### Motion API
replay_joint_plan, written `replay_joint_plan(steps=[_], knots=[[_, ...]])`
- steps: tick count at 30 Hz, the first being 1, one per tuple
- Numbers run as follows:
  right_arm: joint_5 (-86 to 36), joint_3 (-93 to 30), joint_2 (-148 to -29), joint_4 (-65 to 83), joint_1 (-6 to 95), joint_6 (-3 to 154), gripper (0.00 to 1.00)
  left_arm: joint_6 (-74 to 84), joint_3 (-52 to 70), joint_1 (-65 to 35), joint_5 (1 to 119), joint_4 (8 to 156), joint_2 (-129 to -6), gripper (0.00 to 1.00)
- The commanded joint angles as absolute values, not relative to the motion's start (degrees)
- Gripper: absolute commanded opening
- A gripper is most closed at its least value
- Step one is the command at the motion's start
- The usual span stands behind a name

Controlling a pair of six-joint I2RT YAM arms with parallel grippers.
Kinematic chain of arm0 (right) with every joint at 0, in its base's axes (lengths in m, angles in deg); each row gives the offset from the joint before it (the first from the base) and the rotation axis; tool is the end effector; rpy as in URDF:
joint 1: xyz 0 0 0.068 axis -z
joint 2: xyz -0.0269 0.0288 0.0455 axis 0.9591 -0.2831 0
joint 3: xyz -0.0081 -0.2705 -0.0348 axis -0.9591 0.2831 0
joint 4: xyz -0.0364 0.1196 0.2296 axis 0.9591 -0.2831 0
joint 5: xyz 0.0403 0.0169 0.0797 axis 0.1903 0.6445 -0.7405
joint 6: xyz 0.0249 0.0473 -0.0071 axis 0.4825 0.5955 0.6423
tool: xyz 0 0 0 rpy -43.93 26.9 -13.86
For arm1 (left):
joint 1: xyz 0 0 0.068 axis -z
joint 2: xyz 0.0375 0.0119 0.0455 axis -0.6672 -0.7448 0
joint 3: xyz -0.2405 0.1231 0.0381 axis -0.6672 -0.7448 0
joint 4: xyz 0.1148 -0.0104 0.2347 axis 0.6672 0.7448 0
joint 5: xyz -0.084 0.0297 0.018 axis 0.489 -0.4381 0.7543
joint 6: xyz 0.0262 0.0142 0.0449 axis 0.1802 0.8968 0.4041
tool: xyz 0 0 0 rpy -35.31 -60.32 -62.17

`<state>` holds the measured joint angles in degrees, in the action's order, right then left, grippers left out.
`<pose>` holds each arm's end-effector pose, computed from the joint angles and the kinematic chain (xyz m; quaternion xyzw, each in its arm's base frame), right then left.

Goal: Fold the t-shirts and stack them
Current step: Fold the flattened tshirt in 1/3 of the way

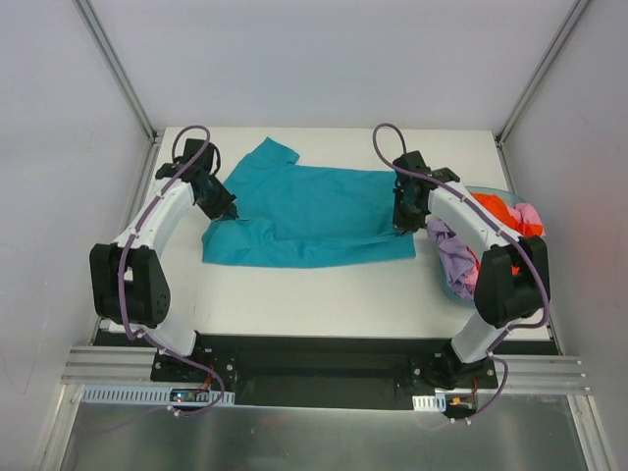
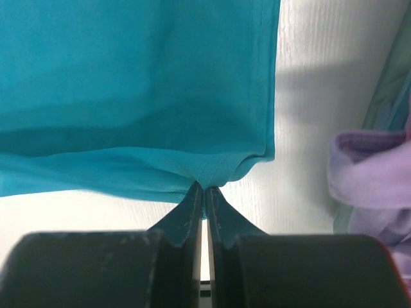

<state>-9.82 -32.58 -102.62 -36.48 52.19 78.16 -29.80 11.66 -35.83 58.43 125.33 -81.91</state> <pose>0.3202 0.1204 0.2582 -0.0875 0.9691 -0.0009 0.2304 0.3310 -0.0389 0.2786 -0.3120 0.9042 -0.1739 0.2342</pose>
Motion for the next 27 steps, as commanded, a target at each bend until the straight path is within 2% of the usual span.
replay_joint_plan(steps=[1, 9, 13, 14, 15, 17, 18, 19, 21, 22, 24, 27], knots=[[-10.3, -37.7, -105.6, -39.1, 54.7, 75.5, 0.04, -27.1, 17.1, -35.7, 54.6, 125.6, -85.7, 0.0], [-12.4, -40.9, -111.9, -38.1, 56.6, 74.5, 0.1, -21.1, 25.8, -35.8, 52.6, 124.9, -93.5, 0.0], [-9.6, -43.1, -114.0, -37.6, 56.9, 74.6, 0.13, -20.1, 30.2, -35.8, 50.0, 124.7, -98.7, 0.0], [-8.3, -44.3, -114.3, -37.7, 56.9, 74.7, 0.15, -19.6, 32.2, -35.9, 50.9, 124.7, -99.6, 0.03], [-8.1, -44.8, -114.4, -37.8, 56.9, 74.7, 0.23, -18.9, 32.9, -35.9, 51.6, 124.8, -100.5, 0.27], [-8.2, -46.5, -114.6, -38.6, 56.9, 74.3, 0.36, -19.0, 33.5, -35.9, 53.2, 124.7, -101.9, 0.49], [-8.8, -47.0, -114.6, -39.5, 56.9, 74.1, 0.57, -19.3, 33.4, -35.9, 53.2, 124.8, -102.1, 0.62], [-9.1, -47.3, -114.4, -40.3, 56.9, 73.5, 0.66, -19.5, 33.2, -35.8, 53.1, 124.7, -101.7, 0.81], [-11.0, -46.2, -112.9, -40.4, 56.8, 73.0, 0.89, -20.0, 32.5, -35.9, 53.7, 124.7, -100.8, 0.91], [-11.7, -45.4, -112.2, -39.7, 56.4, 72.7, 0.93, -20.3, 32.0, -35.9, 54.3, 124.7, -99.5, 0.99], [-13.9, -42.0, -109.4, -38.5, 55.6, 72.1, 1.0, -20.4, 30.1, -35.5, 55.7, 124.5, -98.2, 0.99], [-16.6, -37.0, -106.1, -35.2, 53.0, 72.0, 0.97, -21.0, 26.1, -34.8, 58.3, 123.4, -96.3, 0.99]])
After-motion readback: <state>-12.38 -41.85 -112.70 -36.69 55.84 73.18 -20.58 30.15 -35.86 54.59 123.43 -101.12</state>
